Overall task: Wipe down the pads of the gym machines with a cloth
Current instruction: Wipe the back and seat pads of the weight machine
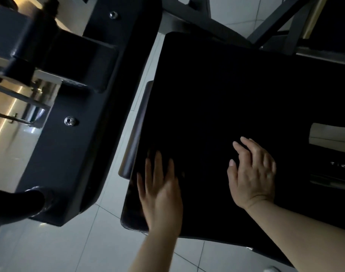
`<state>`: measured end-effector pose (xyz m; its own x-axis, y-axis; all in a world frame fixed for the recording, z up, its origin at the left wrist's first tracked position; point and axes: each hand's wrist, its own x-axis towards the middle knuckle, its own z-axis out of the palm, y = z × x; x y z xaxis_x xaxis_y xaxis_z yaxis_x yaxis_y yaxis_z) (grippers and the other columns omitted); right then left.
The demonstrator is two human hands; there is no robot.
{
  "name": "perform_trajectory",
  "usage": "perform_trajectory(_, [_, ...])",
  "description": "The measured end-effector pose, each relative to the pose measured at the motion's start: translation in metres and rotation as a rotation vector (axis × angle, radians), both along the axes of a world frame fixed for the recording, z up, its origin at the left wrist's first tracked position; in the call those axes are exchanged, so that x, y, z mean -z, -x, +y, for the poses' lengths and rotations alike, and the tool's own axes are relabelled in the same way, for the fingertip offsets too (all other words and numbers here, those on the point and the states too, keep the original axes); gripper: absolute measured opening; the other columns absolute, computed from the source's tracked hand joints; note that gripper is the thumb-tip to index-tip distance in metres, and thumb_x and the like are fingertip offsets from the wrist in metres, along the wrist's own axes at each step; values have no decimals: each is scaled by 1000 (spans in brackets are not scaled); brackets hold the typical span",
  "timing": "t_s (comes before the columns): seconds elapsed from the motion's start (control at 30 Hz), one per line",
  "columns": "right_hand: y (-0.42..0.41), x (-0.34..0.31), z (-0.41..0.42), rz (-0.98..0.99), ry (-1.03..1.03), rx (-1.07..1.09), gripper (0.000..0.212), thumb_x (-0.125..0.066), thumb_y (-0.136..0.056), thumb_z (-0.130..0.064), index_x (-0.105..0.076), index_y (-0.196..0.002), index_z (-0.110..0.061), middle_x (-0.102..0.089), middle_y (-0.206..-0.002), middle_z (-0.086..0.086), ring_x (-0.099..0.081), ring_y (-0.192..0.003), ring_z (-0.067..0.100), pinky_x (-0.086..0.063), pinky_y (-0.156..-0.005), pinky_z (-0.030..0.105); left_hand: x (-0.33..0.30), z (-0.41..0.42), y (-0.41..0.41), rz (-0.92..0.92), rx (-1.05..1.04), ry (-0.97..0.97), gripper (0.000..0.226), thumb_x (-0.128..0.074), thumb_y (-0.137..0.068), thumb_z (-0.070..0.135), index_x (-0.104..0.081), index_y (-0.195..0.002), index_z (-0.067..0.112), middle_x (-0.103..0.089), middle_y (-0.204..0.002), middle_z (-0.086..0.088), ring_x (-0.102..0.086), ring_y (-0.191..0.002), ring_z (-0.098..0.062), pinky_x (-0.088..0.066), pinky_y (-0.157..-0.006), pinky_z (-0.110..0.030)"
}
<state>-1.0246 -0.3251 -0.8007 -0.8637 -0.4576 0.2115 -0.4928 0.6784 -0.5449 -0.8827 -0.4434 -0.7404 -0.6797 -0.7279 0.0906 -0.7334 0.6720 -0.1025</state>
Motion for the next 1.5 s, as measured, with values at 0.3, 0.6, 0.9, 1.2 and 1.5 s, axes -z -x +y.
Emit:
perform_trajectory(0.3, [0, 0, 0, 9, 12, 12, 46, -38, -88, -30, -53, -127, -12, -43, -138, 6, -38, -128, 26, -27, -104, 45, -21, -69, 63, 93, -136, -57, 50, -32, -96, 33, -44, -141, 15, -42, -146, -14, -50, -123, -36, -40, -100, -47])
perform_trajectory(0.6, [-1, 0, 0, 9, 22, 4, 46, -40, -88, -29, -52, -127, -10, -43, -138, 8, -39, -127, 27, -30, -104, 48, -13, -20, -23, 162, -198, -69, 49, -31, -95, 28, -48, -138, 12, -41, -148, -9, -48, -125, -31, -38, -101, -47])
perform_trajectory(0.9, [-2, 3, 0, 25, 24, 8, 46, -42, -88, -27, -50, -130, -9, -42, -139, 11, -35, -129, 26, -26, -104, 45, -33, -70, 9, 232, -345, -221, 37, -36, -98, 31, -52, -131, 28, -61, -124, 0, -59, -108, -26, -46, -84, -37])
perform_trajectory(1.2, [-1, 3, 2, 37, 45, -21, 44, -41, -89, -28, -50, -129, -11, -43, -139, 9, -36, -128, 25, -25, -106, 43, 6, 4, -34, 349, -376, 20, 43, -33, -95, 21, -59, -127, 9, -47, -143, -10, -41, -131, -40, -36, -103, -51])
perform_trajectory(1.5, [-2, 4, 4, 34, 60, -52, 45, -38, -93, -29, -50, -132, -11, -42, -141, 10, -35, -131, 25, -25, -109, 47, 44, 113, -28, 370, -312, -121, 37, -27, -102, 27, -49, -130, 14, -38, -146, -12, -17, -137, -46, -26, -97, -72])
